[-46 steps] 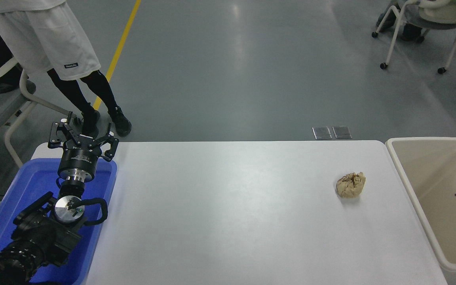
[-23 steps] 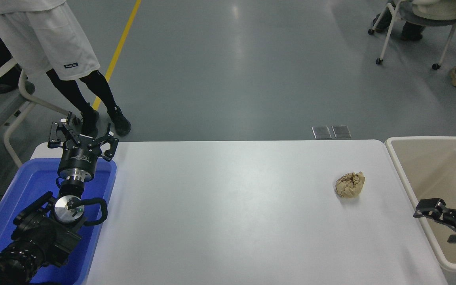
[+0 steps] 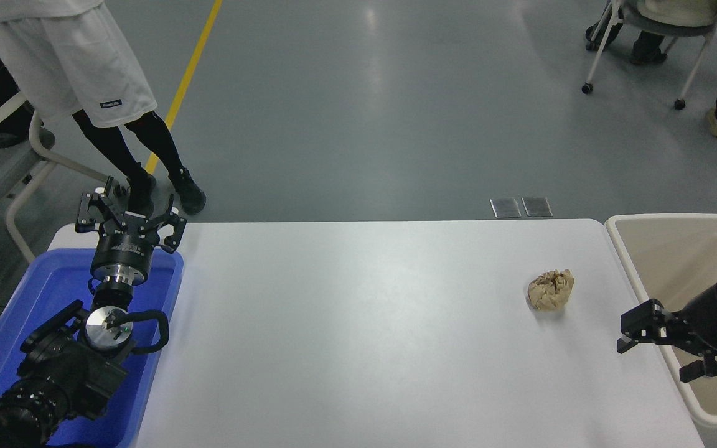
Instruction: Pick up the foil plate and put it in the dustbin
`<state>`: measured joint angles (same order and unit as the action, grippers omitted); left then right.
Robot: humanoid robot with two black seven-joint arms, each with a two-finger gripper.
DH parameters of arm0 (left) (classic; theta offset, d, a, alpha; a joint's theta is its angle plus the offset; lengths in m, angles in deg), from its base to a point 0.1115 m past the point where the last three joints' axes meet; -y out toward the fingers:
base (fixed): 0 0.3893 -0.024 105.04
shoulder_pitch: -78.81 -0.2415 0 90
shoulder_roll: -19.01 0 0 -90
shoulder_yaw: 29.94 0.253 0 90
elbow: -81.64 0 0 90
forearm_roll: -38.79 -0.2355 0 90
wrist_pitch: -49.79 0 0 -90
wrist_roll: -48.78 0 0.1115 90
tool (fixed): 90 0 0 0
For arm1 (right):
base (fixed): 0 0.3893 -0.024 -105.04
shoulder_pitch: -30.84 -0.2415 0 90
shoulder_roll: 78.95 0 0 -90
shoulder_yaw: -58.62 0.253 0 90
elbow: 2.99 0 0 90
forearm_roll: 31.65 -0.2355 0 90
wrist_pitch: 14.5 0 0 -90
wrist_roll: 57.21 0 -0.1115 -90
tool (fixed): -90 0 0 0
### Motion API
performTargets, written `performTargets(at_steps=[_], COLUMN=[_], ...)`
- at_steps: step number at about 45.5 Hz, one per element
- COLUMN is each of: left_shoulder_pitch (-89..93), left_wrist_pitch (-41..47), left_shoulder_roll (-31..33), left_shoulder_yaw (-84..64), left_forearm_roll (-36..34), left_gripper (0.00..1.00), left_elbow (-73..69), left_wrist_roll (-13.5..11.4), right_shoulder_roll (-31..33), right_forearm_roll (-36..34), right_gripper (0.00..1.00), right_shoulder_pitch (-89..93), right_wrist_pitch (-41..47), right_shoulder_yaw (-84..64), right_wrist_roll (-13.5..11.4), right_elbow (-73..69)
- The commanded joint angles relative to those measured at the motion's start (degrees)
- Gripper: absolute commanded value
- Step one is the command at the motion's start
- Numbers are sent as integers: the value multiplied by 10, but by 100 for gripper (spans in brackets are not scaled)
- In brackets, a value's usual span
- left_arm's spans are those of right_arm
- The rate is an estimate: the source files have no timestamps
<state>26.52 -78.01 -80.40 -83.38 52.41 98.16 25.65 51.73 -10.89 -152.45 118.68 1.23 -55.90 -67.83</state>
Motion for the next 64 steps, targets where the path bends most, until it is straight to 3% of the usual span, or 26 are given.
performTargets(at_steps=[1,9,31,45,64], left_shoulder_pitch=[0,0,0,0,0], left_wrist_pitch=[0,0,0,0,0], left_shoulder_roll=[0,0,0,0,0], left_shoulder_yaw=[0,0,0,0,0], left_forearm_roll=[0,0,0,0,0], left_gripper=[99,99,99,99,99], left_elbow=[0,0,0,0,0], left_wrist_roll=[0,0,0,0,-1], right_shoulder_roll=[-49,-93,-104,-137,-145], right_forearm_roll=[8,0,11,108,120], right_gripper=[100,100,100,100,100], right_shoulder_pitch=[-85,-112,-207,-207,-217], right_wrist_pitch=[18,18,18,18,18], right_shoulder_yaw=[-4,0,31,54,2], right_wrist_roll=[0,1,1,0,-1], right_elbow=[-1,-1,-10,-4,1])
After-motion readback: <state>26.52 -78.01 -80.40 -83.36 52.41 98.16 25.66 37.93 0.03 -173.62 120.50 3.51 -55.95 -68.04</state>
